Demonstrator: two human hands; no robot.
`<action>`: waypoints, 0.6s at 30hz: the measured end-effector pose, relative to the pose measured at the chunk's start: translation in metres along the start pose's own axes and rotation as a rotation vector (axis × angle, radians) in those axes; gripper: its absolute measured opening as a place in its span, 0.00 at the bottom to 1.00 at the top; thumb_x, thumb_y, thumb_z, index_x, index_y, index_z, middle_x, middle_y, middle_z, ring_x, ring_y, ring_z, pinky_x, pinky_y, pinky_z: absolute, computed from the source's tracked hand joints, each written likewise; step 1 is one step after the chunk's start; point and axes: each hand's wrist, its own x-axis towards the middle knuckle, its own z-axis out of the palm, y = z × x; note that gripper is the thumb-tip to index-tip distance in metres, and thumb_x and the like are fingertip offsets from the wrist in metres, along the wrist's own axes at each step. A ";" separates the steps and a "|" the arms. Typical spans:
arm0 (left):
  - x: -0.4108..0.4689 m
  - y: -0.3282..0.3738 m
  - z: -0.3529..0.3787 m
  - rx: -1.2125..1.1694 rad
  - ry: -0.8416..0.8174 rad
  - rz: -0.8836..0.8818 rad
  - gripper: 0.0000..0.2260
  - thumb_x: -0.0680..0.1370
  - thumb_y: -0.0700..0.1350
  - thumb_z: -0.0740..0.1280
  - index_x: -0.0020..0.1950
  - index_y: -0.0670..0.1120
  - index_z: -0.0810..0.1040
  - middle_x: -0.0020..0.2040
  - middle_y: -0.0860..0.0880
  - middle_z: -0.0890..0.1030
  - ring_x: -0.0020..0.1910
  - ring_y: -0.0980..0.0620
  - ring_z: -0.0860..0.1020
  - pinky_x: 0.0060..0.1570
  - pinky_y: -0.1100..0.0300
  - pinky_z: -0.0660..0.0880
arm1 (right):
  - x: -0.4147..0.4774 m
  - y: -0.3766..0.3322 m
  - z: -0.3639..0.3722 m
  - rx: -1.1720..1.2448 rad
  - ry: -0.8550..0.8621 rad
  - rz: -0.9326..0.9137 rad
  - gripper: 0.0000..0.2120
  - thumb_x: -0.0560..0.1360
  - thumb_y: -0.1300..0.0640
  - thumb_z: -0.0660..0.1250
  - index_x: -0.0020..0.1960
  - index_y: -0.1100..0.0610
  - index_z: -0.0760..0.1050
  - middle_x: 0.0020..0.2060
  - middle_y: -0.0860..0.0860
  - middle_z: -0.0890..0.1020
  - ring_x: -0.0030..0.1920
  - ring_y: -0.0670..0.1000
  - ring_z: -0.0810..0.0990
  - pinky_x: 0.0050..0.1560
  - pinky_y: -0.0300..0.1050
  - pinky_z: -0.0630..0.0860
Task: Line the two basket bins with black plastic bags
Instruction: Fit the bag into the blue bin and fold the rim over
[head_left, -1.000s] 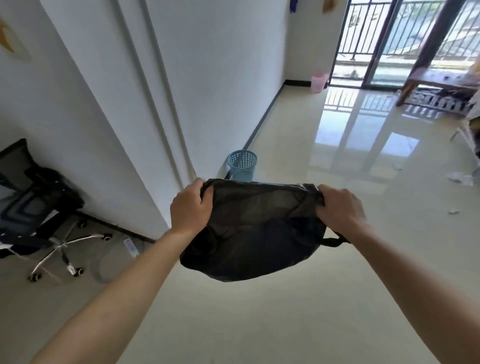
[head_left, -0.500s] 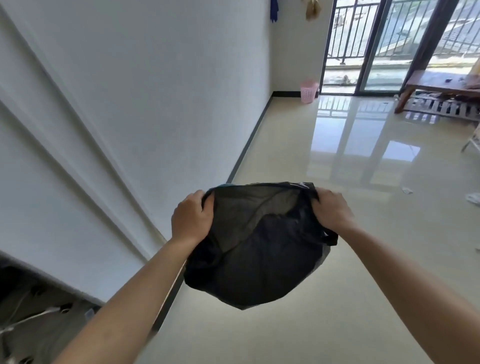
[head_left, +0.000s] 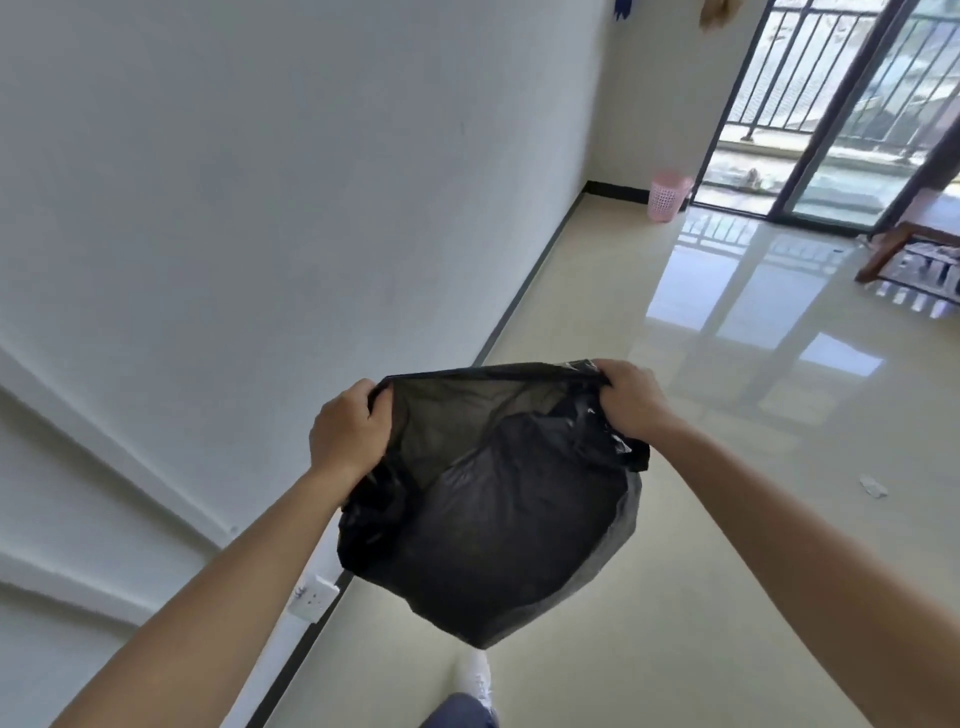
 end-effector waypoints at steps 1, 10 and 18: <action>0.029 0.001 0.007 0.024 -0.025 -0.017 0.15 0.80 0.54 0.57 0.38 0.49 0.72 0.32 0.52 0.76 0.33 0.49 0.75 0.31 0.58 0.66 | 0.029 -0.003 -0.002 -0.015 0.018 0.006 0.18 0.69 0.70 0.55 0.49 0.57 0.80 0.46 0.58 0.83 0.49 0.61 0.77 0.43 0.46 0.67; 0.203 0.018 0.071 -0.057 0.122 -0.109 0.17 0.78 0.60 0.59 0.46 0.47 0.65 0.34 0.56 0.72 0.30 0.56 0.71 0.28 0.60 0.63 | 0.220 -0.008 0.014 0.069 0.192 -0.137 0.17 0.72 0.50 0.69 0.60 0.45 0.76 0.52 0.44 0.74 0.49 0.48 0.75 0.51 0.41 0.68; 0.217 -0.051 0.211 -0.112 -0.132 -0.493 0.10 0.75 0.37 0.59 0.53 0.47 0.62 0.43 0.50 0.76 0.40 0.47 0.76 0.34 0.53 0.71 | 0.364 0.080 0.140 0.009 -0.156 0.124 0.37 0.69 0.62 0.66 0.74 0.45 0.58 0.64 0.53 0.70 0.63 0.57 0.72 0.56 0.50 0.70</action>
